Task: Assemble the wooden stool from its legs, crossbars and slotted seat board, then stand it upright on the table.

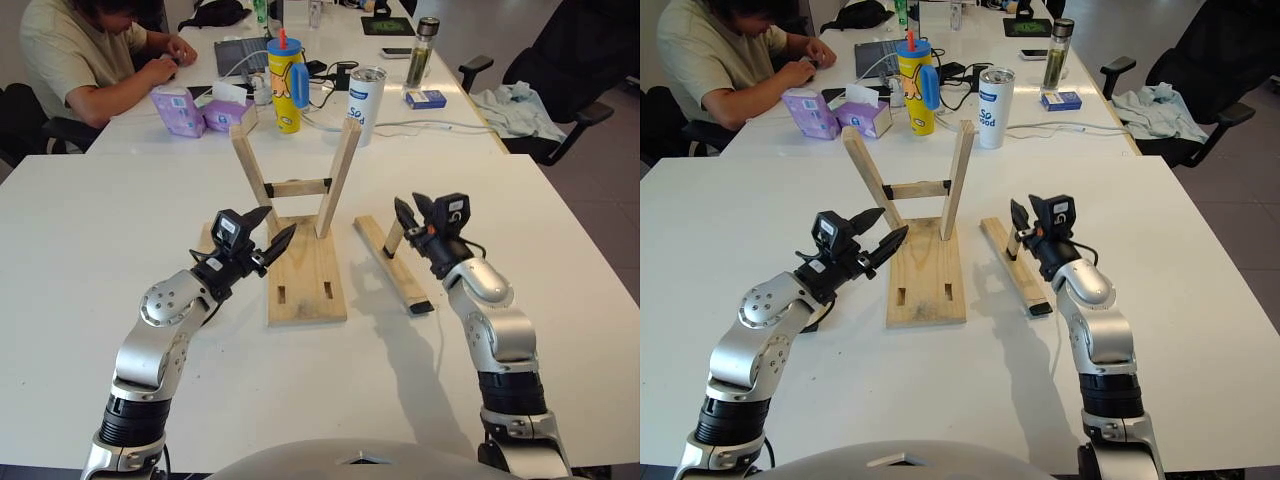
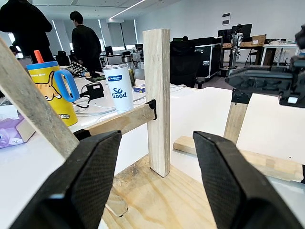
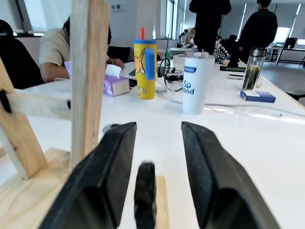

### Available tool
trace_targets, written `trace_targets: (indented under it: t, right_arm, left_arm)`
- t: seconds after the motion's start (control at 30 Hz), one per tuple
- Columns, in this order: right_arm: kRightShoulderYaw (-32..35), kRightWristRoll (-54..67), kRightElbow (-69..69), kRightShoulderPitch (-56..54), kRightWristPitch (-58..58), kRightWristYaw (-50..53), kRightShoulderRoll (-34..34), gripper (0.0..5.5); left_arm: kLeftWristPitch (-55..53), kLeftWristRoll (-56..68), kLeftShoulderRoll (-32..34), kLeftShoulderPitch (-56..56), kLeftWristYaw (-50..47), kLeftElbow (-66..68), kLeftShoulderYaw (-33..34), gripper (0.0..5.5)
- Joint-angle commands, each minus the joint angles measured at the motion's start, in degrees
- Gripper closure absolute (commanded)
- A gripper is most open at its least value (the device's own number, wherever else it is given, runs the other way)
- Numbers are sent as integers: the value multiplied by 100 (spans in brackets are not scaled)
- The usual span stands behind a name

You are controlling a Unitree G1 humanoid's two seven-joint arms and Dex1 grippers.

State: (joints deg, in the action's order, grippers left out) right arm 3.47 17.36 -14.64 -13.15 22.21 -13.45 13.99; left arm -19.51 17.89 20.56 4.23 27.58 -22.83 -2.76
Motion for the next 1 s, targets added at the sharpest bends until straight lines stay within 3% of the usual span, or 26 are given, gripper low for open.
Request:
trace_targets:
  t: [0.03,0.17,0.3,0.4,0.5,1.0]
  right_arm:
    - [205,179,-248,-898,350,193,-9,375]
    - [146,-5,-21,-1655,243,310,-53,375]
    - [-82,-282,343,-1699,3,350,-184,375]
    - [-508,-688,1525,-1034,315,450,-310,375]
    - [-443,-719,2235,17,529,550,-442,375]
    - [60,-398,1002,-1469,-1288,23,-278,375]
  left_arm:
    - [32,-49,-40,-7,-36,41,-5,271]
    - [50,-63,-77,56,-39,95,-41,271]
    - [69,-62,-82,156,-26,169,-43,271]
    - [93,-74,-100,183,-37,203,-62,271]
    - [125,-68,-98,302,21,317,-76,271]
    - [192,-87,-130,305,-17,374,-65,271]
